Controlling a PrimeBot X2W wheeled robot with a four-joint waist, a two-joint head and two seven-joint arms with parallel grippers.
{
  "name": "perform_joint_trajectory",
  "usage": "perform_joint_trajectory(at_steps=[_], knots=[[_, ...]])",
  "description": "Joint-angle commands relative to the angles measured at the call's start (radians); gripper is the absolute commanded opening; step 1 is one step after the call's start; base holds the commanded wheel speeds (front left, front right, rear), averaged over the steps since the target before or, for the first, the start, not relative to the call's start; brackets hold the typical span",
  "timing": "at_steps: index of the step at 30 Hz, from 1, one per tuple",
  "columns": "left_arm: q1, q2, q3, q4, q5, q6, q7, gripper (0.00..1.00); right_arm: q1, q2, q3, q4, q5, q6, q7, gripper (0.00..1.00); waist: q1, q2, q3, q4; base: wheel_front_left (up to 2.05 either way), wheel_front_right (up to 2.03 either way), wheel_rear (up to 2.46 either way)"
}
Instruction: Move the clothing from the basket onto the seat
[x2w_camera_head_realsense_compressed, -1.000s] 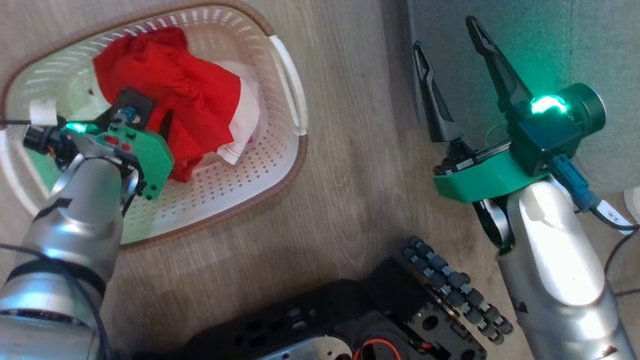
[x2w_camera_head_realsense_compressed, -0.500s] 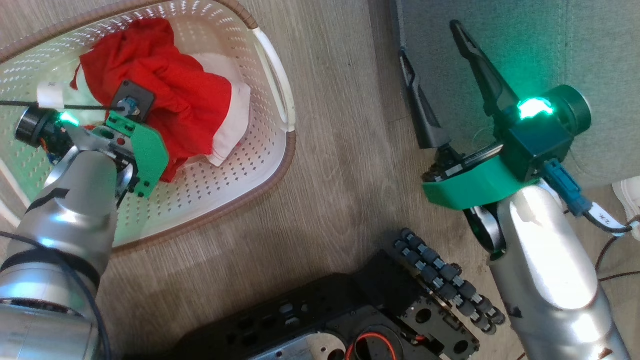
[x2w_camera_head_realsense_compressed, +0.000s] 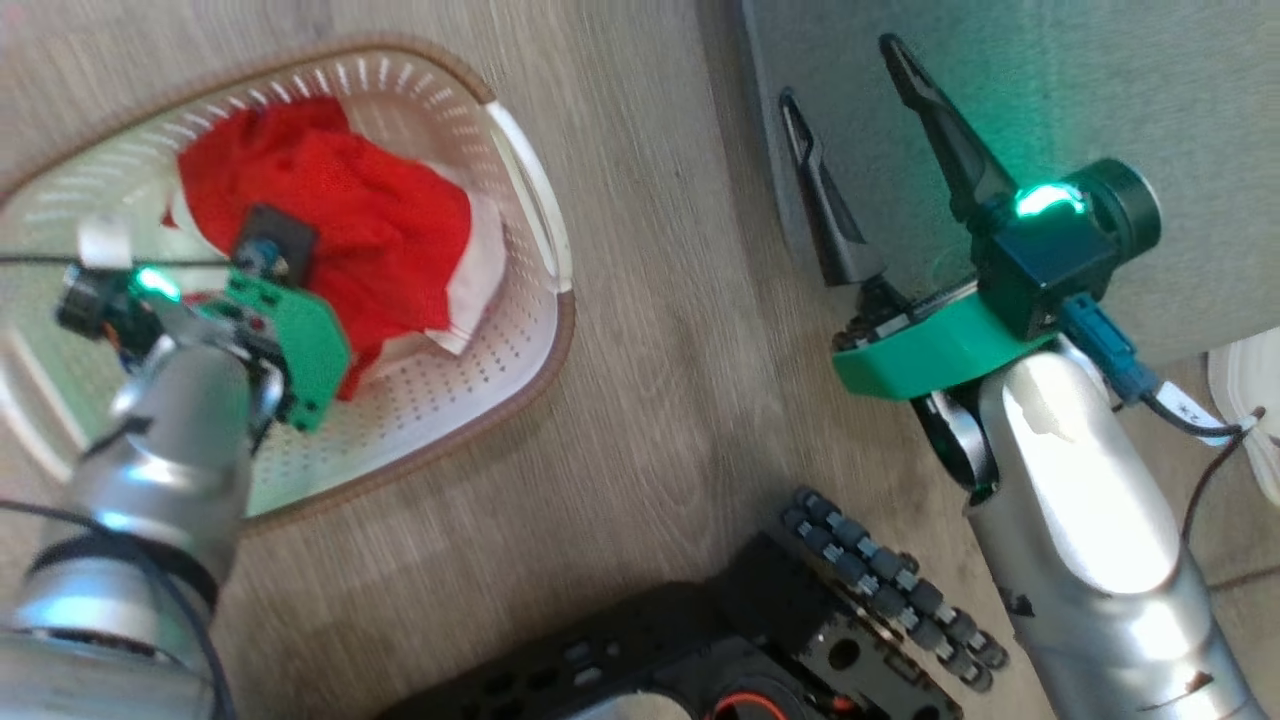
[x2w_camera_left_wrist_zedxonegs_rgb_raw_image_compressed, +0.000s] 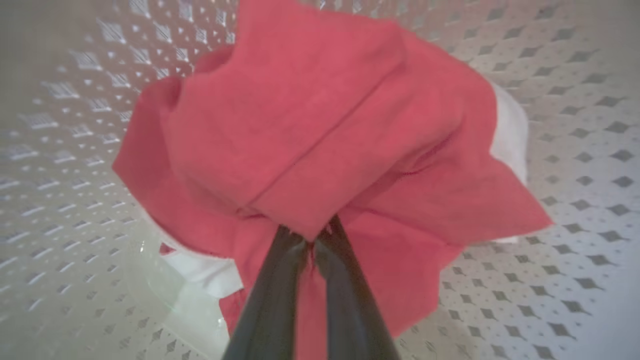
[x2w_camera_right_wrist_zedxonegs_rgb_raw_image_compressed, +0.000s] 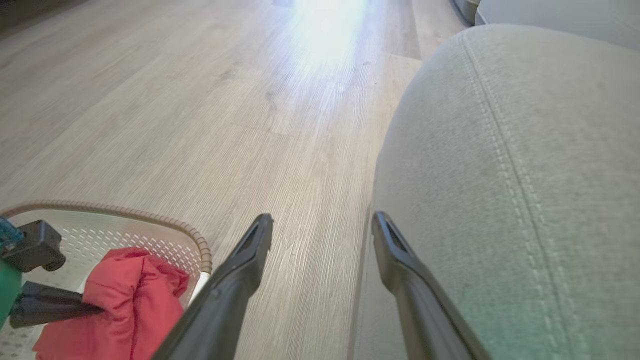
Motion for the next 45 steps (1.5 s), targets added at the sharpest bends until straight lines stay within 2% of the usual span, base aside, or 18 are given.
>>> perform_joint_trajectory(at_steps=[1,5,11,19,30,32,36,45], knots=[[0.05,0.008,0.024,-0.013,-0.012,-0.004,-0.015,0.0,0.039,0.006,0.013,-0.014,-0.003,0.0,-0.009,1.0,0.0,0.0,-0.072,0.038,0.0,0.0,0.0],[0.099,-0.029,0.028,-0.059,-0.039,-0.008,-0.02,0.0,0.053,0.006,0.001,0.034,-0.02,0.0,-0.009,1.0,0.0,0.0,-0.184,0.087,0.0,0.0,0.0],[0.208,-0.052,0.058,-0.19,-0.094,-0.006,-0.021,0.0,0.079,0.006,-0.023,0.096,-0.049,0.0,-0.009,1.0,0.0,0.0,-0.343,0.147,0.0,0.0,0.0],[0.343,-0.079,0.095,-0.388,-0.138,0.021,-0.021,0.0,0.14,0.006,-0.064,0.153,-0.073,0.0,-0.009,1.0,0.0,0.0,-0.538,0.22,0.0,0.0,0.0],[0.46,-0.093,0.151,-0.644,-0.152,0.04,-0.021,0.0,0.216,0.006,-0.085,0.182,-0.098,0.0,-0.009,1.0,0.0,0.0,-0.687,0.265,0.0,0.0,0.0],[0.502,-0.092,0.181,-0.755,-0.149,0.047,-0.021,0.0,0.234,0.006,-0.082,0.18,-0.099,0.0,-0.009,1.0,0.0,0.0,-0.72,0.268,0.0,0.0,0.0],[0.54,-0.094,0.215,-0.862,-0.146,0.053,-0.021,0.0,0.255,0.006,-0.079,0.177,-0.101,0.0,-0.009,1.0,0.0,0.0,-0.751,0.272,0.0,0.0,0.0],[0.607,-0.115,0.305,-1.189,-0.149,0.017,-0.021,0.0,0.311,-0.025,-0.012,0.071,-0.056,0.0,-0.009,1.0,0.0,0.0,-0.813,0.278,0.0,0.0,0.0]])
